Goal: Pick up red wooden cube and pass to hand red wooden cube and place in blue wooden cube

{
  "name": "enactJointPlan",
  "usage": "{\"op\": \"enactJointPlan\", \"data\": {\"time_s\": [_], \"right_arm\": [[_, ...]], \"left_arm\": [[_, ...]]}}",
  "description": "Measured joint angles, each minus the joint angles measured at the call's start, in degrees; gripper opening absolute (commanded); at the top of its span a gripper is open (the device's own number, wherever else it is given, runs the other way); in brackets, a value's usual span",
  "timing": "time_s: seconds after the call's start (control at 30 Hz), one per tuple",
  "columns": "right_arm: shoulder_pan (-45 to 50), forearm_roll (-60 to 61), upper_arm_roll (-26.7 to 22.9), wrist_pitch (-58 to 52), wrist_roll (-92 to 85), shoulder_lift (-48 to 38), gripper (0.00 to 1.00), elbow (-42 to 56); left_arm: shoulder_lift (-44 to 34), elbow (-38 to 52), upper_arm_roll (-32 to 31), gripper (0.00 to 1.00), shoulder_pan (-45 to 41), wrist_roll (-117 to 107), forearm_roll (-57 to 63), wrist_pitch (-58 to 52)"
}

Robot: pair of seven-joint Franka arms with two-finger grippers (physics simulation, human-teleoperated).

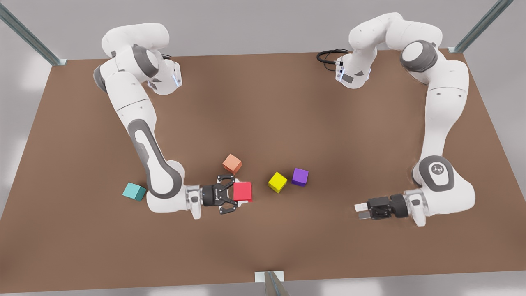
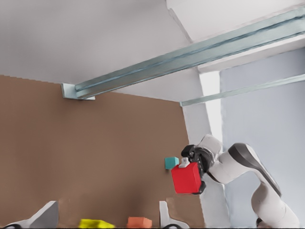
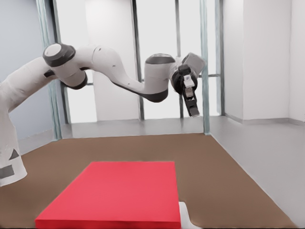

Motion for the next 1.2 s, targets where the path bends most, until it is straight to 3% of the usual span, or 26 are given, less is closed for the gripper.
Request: {"op": "enactJointPlan", "data": {"time_s": [0.13, 0.2, 0.23, 0.3, 0.4, 0.57, 0.73, 1.2], "right_arm": [[-11.17, -34.34, -0.17, -5.12, 5.79, -9.34, 0.46, -1.05], [-14.1, -50.88, -0.25, -7.73, 8.83, -12.15, 0.46, -0.99], [-15.1, -57.73, -0.44, -8.81, 10.22, -13.14, 0.46, -1.15], [-15.87, -68.91, -1.85, -10.47, 12.85, -14.65, 0.46, -2.2], [-16.19, -80.69, -3.5, -10.41, 16.44, -15.29, 0.46, -4.34], [-16.59, -88.33, -5.89, -5.32, 21.43, -18.59, 0.46, -13.61], [-17.12, -90.14, -6.12, 1.34, 25.7, -21.39, 0.46, -21.71], [-18.98, -90.1, -6.13, 13.67, 33.21, -21.3, 0.47, -31.78]], "left_arm": [[-13.66, 0.37, 0.06, 1.0, -1.1, -4.0, 28.92, -17.97], [-33.45, -16.34, 25.53, 1.0, -17.63, -5.21, 30.05, -19.84], [-38.37, -20.44, 32.2, 1.0, -22.13, -5.75, 29.56, -20.59], [-40.69, -22.73, 37.28, 1.0, -24.88, -6.75, 28.92, -21.89], [-40.56, -23.41, 38.87, 1.0, -25.71, -8.08, 27.78, -22.68], [-40.26, -23.71, 39.11, 1.0, -25.21, -9.9, 25.17, -22.93], [-39.74, -23.78, 39.11, 1.0, -25.23, -11.29, 24.41, -23.27], [-38.8, -23.89, 39.11, 1.0, -25.16, -13.62, 24.16, -23.84]]}}
